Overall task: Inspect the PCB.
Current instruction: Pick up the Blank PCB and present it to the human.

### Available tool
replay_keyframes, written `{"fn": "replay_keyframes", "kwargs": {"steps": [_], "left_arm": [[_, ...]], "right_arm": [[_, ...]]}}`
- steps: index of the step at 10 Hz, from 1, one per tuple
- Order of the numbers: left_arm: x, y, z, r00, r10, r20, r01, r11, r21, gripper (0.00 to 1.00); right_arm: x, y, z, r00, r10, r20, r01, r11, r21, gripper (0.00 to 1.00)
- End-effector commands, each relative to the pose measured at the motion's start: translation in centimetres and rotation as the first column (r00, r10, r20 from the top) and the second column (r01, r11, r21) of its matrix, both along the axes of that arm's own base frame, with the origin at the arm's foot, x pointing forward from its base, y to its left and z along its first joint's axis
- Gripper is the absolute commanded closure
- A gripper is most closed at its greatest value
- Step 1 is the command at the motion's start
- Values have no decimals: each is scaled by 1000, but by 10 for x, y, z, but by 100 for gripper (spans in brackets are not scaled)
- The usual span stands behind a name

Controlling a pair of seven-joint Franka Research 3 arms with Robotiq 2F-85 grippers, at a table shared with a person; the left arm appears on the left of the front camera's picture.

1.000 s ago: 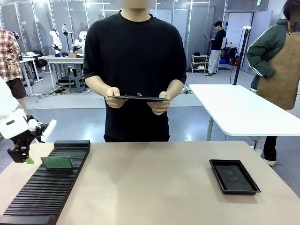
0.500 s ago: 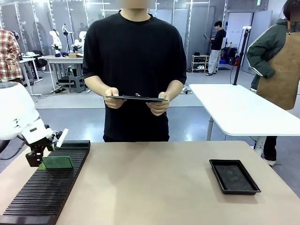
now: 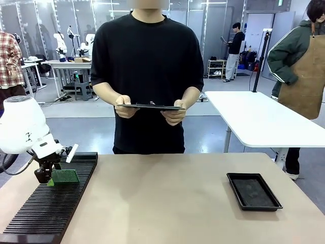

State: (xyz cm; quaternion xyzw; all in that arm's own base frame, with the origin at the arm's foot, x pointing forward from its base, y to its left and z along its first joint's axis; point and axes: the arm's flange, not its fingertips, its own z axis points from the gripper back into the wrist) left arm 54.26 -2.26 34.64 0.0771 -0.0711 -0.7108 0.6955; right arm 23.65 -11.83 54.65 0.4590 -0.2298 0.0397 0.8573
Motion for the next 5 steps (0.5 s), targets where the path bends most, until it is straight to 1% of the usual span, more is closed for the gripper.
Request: {"fn": "replay_keyframes", "kwargs": {"steps": [1,2,4,5], "left_arm": [[3,1,4,1000,3,-16,-3,1000,-3,83],[2,1,5,1000,2,-19,-2,1000,1,100],[1,0,7,999,15,-33,-15,1000,8,100],[0,0,10,999,14,-45,-15,1000,-12,98]], "right_arm": [[0,0,0,1000,12,18,-12,1000,2,0],[0,0,0,1000,12,18,-12,1000,2,0],[0,0,0,1000,12,18,-12,1000,2,0],[0,0,0,1000,12,18,-12,1000,2,0]]}}
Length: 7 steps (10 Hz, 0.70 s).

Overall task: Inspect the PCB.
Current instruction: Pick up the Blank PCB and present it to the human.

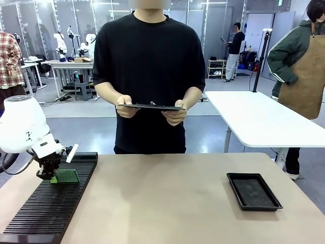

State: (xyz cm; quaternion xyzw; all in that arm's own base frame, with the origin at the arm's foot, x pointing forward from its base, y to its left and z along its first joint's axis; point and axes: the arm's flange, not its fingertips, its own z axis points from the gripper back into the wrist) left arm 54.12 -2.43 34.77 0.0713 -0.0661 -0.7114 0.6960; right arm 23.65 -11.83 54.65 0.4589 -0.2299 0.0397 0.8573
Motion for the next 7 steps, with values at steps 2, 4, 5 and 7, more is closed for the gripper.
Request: {"fn": "replay_keyframes", "kwargs": {"steps": [2,4,5,7], "left_arm": [[-3,-1,14,1000,7,-27,-7,1000,11,100],[-7,-3,28,999,20,-34,-19,999,32,100],[-8,-2,38,999,38,-38,-37,999,24,100],[-22,-1,76,997,74,-11,-75,995,-58,100]], "right_arm": [[0,0,0,1000,12,18,-12,1000,2,0],[0,0,0,1000,12,18,-12,1000,2,0],[0,0,0,1000,12,18,-12,1000,2,0],[0,0,0,1000,12,18,-12,1000,2,0]]}}
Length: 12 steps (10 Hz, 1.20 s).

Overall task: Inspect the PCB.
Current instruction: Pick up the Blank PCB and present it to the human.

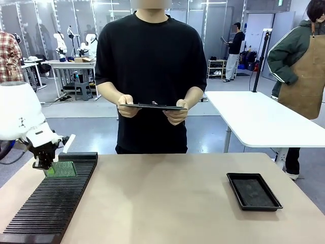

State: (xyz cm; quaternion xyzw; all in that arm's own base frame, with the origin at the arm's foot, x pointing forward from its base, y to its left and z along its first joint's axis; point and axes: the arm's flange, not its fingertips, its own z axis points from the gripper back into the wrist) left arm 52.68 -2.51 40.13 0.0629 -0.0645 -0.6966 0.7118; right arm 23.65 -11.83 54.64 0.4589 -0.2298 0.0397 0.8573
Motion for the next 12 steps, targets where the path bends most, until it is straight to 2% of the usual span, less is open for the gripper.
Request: {"fn": "replay_keyframes", "kwargs": {"steps": [1,2,3,4,5,6,7,8,9,10,11,12], "left_arm": [[-20,0,50,997,74,8,-73,992,-100,100],[-29,2,66,994,104,-22,-106,977,-186,100],[-34,3,76,986,146,-83,-163,952,-260,100],[-35,2,82,960,214,-179,-264,904,-336,100],[-32,7,87,919,275,-283,-384,789,-480,100],[-28,14,88,864,322,-387,-502,618,-606,100],[-25,19,81,794,328,-512,-607,470,-641,100],[-17,21,73,747,303,-591,-664,378,-645,100],[-5,21,62,708,242,-663,-704,300,-643,100],[9,20,45,625,209,-752,-780,222,-586,100],[22,18,23,530,180,-829,-847,166,-505,100],[37,11,5,513,65,-856,-850,178,-496,100]], "right_arm": [[0,0,0,1000,12,18,-12,1000,2,0],[0,0,0,1000,12,18,-12,1000,2,0],[0,0,0,1000,12,18,-12,1000,2,0],[0,0,0,1000,12,18,-12,1000,2,0],[0,0,0,1000,12,18,-12,1000,2,0],[0,0,0,1000,12,18,-12,1000,2,0],[0,0,0,1000,12,18,-12,1000,2,0],[0,0,0,1000,12,18,-12,1000,2,0],[0,0,0,1000,12,18,-12,1000,2,0],[0,0,0,1000,12,18,-12,1000,2,0],[0,0,0,1000,12,18,-12,1000,2,0],[0,0,0,1000,12,18,-12,1000,2,0]]}}
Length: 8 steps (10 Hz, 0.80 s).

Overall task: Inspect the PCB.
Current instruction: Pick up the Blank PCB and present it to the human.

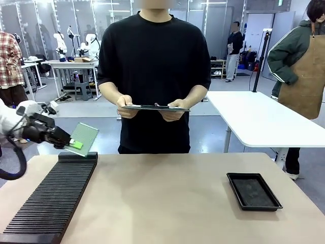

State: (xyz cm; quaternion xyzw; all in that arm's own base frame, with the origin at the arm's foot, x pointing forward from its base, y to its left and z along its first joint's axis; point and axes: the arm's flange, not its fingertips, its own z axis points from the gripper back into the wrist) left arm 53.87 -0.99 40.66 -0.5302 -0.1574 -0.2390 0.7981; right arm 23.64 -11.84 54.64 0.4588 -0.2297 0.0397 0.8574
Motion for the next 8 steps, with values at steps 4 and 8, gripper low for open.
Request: {"fn": "replay_keyframes", "kwargs": {"steps": [4,8], "left_arm": [[53,-37,-54,974,-44,-222,4,984,-178,100],[48,-41,-70,974,-35,-223,0,988,-154,100]], "right_arm": [[0,0,0,1000,12,19,-12,1000,3,0],[0,0,0,1000,12,19,-12,1000,3,0]]}}
